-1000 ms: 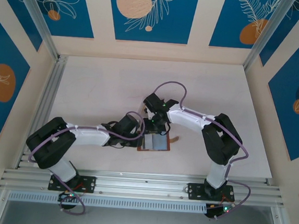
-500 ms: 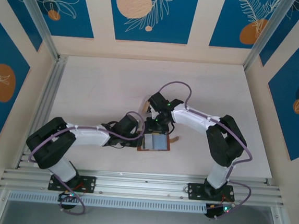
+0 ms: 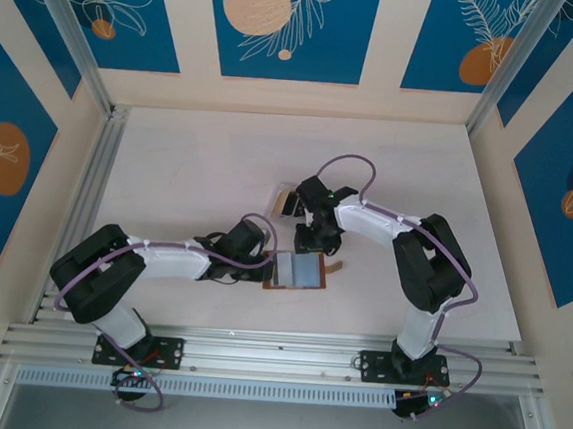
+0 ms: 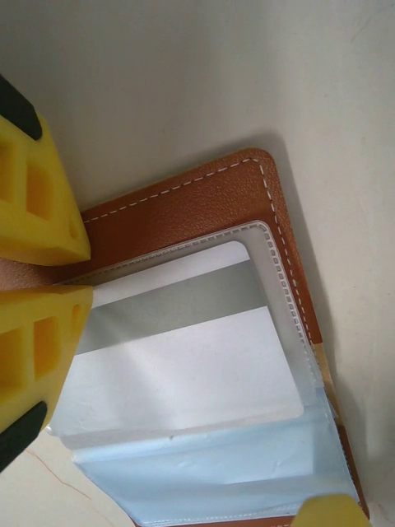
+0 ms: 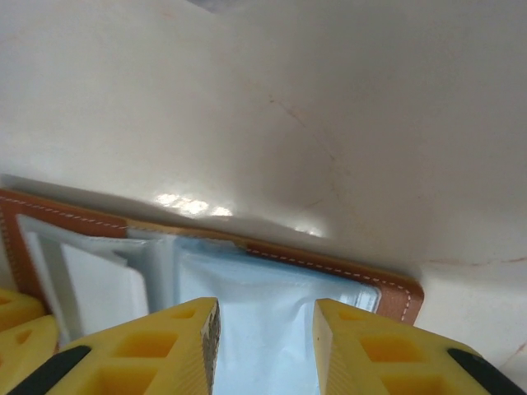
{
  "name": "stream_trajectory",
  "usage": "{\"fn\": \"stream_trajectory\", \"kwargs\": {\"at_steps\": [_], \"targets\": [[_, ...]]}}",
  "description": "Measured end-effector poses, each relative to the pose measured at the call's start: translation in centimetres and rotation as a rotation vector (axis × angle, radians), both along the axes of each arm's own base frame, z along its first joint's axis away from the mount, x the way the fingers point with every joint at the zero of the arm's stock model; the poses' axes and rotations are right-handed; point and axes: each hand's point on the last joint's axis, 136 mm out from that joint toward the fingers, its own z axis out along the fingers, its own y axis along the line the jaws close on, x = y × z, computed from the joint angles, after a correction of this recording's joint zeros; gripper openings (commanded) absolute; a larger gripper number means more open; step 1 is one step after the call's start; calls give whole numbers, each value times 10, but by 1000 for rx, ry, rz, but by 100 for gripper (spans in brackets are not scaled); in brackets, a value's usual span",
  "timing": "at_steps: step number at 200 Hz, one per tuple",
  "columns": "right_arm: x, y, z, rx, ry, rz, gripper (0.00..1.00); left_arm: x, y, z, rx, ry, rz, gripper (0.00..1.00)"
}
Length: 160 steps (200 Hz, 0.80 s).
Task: Put the credit cards into the card holder
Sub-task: Flip over the card slot in the card holder.
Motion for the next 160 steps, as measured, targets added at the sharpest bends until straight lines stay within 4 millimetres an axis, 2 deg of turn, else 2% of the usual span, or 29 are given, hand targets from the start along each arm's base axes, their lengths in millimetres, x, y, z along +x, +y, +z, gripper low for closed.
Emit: {"fn": "stream_trajectory", "kwargs": {"at_steps": [31, 57, 99, 125, 146, 160], "targets": [[-1, -4, -13, -45, 8, 8, 37, 0, 0, 0, 0, 0, 0, 17], [-1, -4, -13, -63, -5, 18, 36, 0, 0, 0, 0, 0, 0, 17], [-2, -4, -16, -101, -29, 36, 21, 0, 0, 0, 0, 0, 0, 17], [-3, 1, -16, -95, -33, 45, 7, 0, 0, 0, 0, 0, 0, 17], [-4, 3, -15, -90, -34, 46, 0, 0, 0, 0, 0, 0, 0, 17], [-4, 3, -14, -85, -31, 45, 0, 0, 0, 0, 0, 0, 0, 17]]}}
